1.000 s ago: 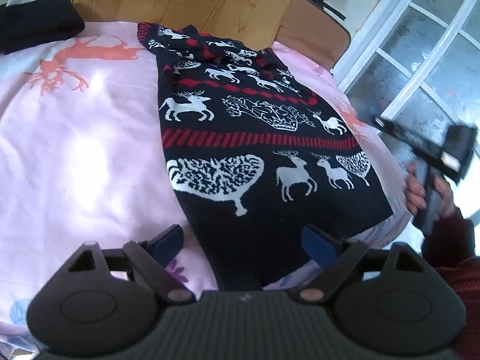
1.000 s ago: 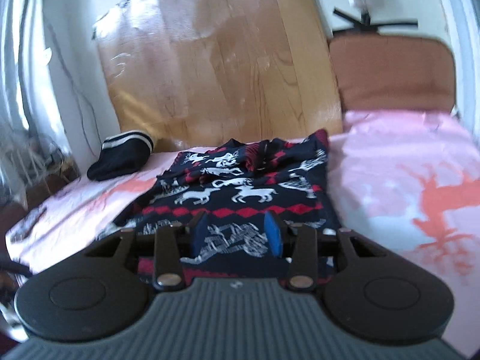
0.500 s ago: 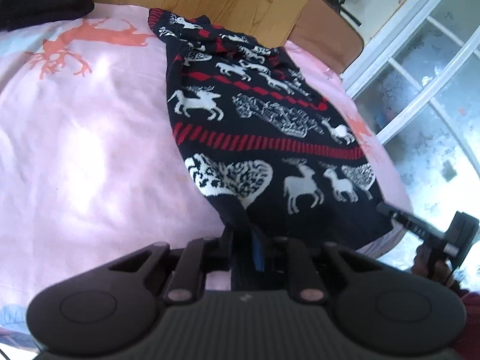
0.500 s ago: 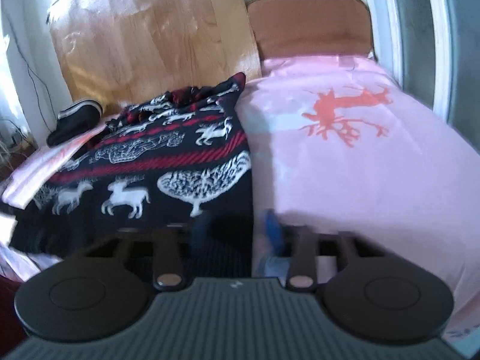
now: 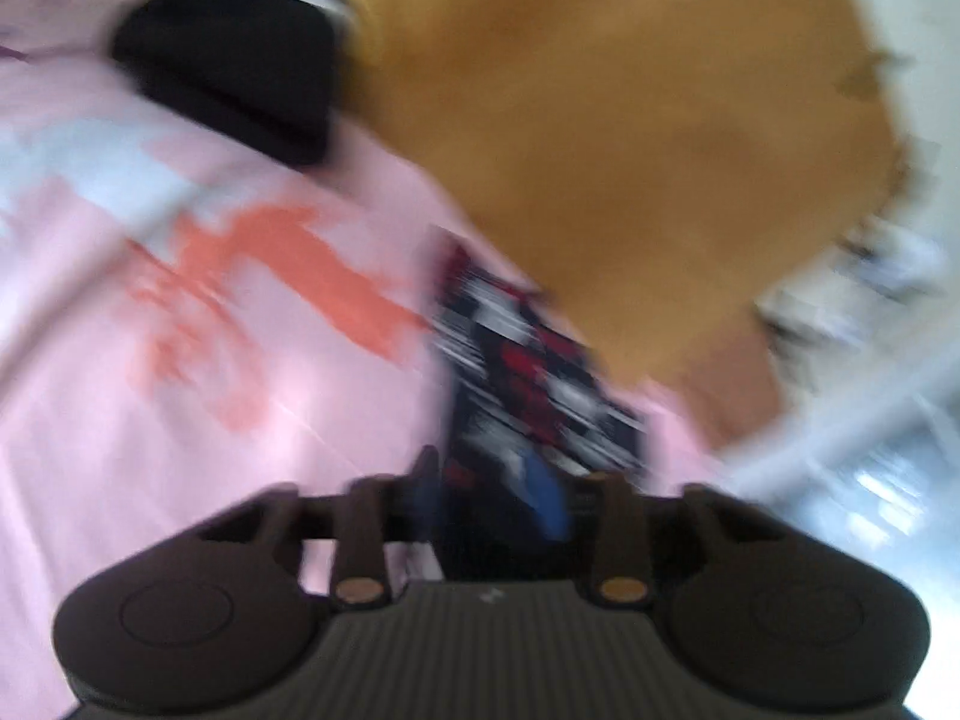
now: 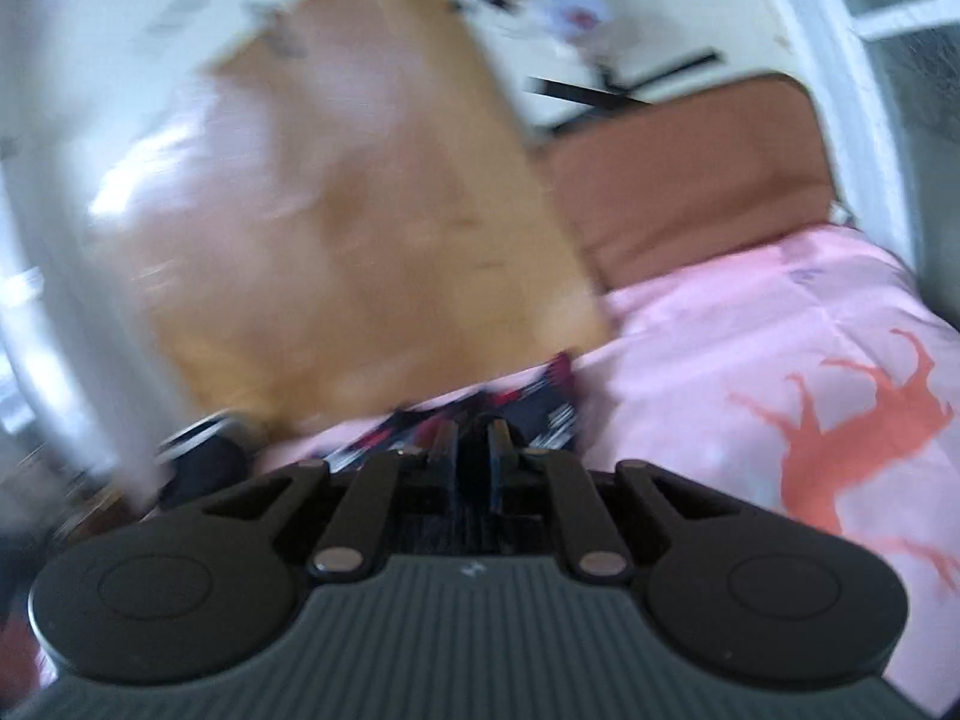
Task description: Fold small clothes
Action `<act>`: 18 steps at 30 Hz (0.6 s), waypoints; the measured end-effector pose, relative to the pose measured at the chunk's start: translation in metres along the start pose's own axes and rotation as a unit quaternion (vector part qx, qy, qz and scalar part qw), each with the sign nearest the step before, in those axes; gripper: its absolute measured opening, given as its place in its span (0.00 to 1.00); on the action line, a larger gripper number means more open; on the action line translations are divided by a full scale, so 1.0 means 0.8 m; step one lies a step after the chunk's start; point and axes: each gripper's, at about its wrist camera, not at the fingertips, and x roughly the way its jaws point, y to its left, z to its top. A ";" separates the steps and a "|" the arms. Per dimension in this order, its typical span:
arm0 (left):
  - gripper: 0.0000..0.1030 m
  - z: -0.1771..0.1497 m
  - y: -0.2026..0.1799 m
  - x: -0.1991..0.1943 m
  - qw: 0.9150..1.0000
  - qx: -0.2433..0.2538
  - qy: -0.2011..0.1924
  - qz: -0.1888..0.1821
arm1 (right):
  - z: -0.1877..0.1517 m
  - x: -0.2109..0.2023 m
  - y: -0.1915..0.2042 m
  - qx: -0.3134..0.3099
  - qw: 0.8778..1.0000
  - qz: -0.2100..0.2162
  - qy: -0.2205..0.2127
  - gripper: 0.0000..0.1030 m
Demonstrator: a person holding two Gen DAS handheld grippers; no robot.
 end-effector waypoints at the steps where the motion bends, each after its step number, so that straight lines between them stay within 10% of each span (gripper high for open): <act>1: 0.36 0.004 0.005 0.004 1.000 -0.011 -0.003 0.020 | 0.005 0.024 0.002 -0.007 1.000 -0.023 0.000 0.26; 3: 0.40 -0.001 0.018 -0.004 1.000 -0.017 0.002 -0.008 | 0.009 0.067 -0.001 -0.020 0.997 -0.075 0.030 0.47; 10: 0.76 -0.025 0.025 -0.007 0.999 0.037 0.031 0.007 | -0.036 0.039 -0.060 0.046 0.995 -0.054 0.067 0.60; 13: 0.77 -0.040 0.009 0.013 0.996 0.064 0.063 -0.003 | -0.056 0.025 -0.078 0.088 0.991 -0.048 0.086 0.62; 16: 0.70 -0.055 -0.012 0.033 0.991 0.105 0.078 -0.003 | -0.068 0.028 -0.074 0.103 0.989 -0.030 0.105 0.51; 17: 0.48 -0.059 -0.020 0.037 0.989 0.128 0.075 0.008 | -0.072 0.030 -0.066 0.091 0.989 -0.027 0.116 0.19; 18: 0.32 -0.062 -0.026 0.043 0.985 0.146 0.086 0.016 | -0.072 0.033 -0.057 0.085 0.987 -0.024 0.132 0.18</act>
